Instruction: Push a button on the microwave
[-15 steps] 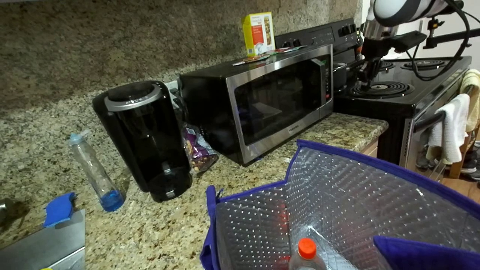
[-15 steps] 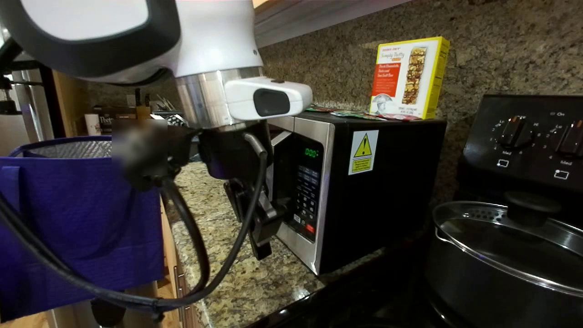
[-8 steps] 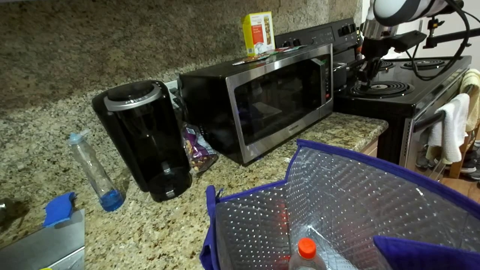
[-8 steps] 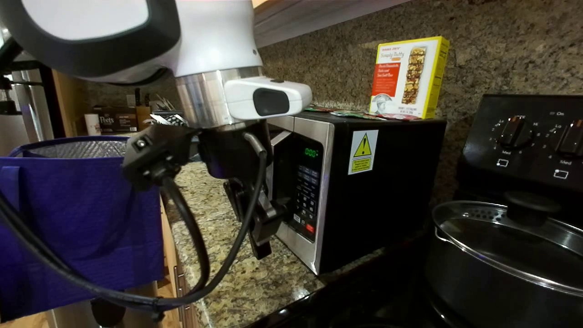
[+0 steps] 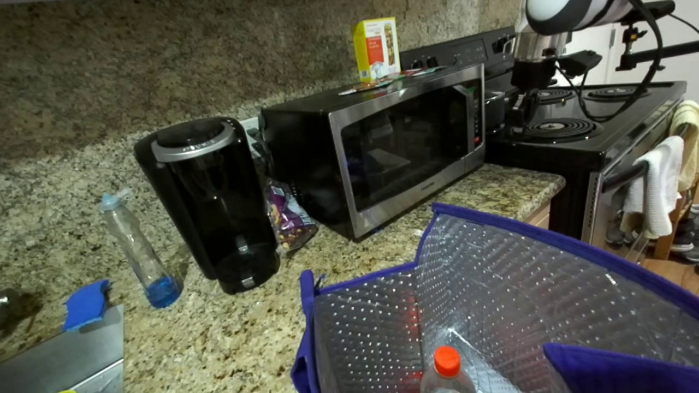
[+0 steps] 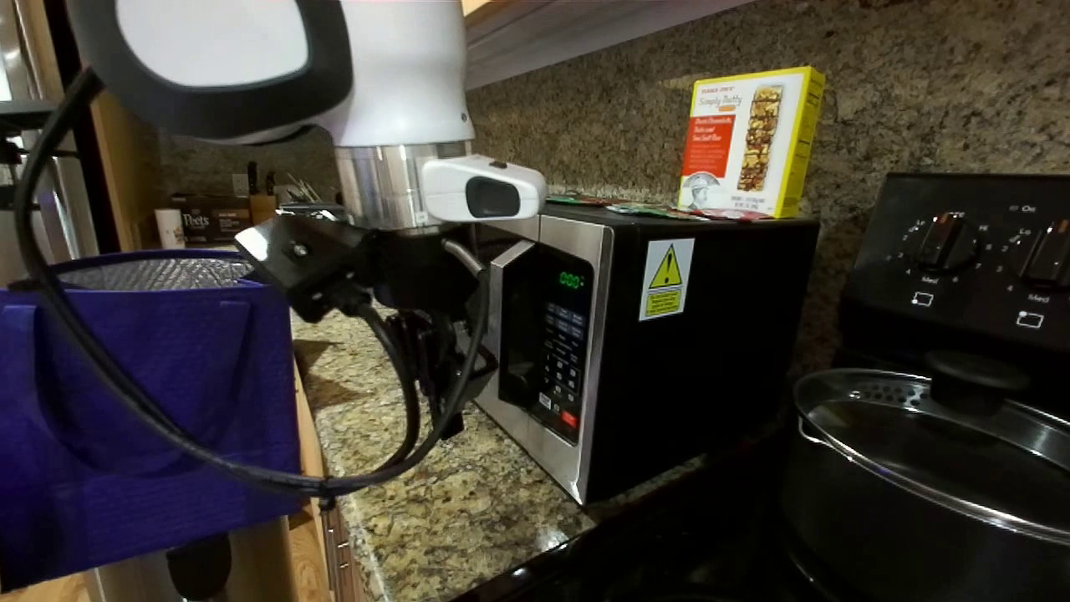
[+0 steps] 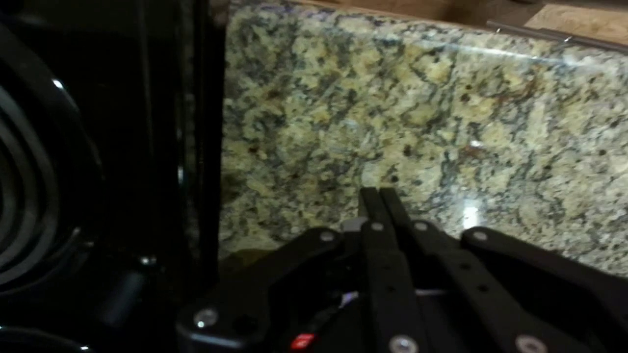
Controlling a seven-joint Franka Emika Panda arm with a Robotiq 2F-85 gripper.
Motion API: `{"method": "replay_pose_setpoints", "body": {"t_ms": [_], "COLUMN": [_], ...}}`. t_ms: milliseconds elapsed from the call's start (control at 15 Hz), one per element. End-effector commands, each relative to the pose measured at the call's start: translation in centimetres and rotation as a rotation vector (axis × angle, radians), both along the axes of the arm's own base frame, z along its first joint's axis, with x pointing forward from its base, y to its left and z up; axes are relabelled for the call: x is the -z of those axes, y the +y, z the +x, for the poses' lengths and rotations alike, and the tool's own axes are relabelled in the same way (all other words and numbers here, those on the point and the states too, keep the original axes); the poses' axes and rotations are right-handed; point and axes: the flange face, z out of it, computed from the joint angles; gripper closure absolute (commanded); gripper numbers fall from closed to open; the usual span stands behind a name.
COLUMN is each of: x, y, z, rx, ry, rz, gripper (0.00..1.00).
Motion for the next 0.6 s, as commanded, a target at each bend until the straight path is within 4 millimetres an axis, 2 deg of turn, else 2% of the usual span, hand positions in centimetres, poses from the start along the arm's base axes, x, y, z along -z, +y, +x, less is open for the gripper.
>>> {"method": "replay_pose_setpoints", "body": {"t_ms": [0,333,533], "x": [1.3,2.8,3.4], "y": [1.4,0.3,0.1], "z": [1.6,2.6,3.1], "rx": [-0.110,-0.147,-0.182], "ry": [0.051,-0.008,-0.080], "rz": [0.010,-0.124,-0.142], "gripper": [0.95,0.95,0.95]}}
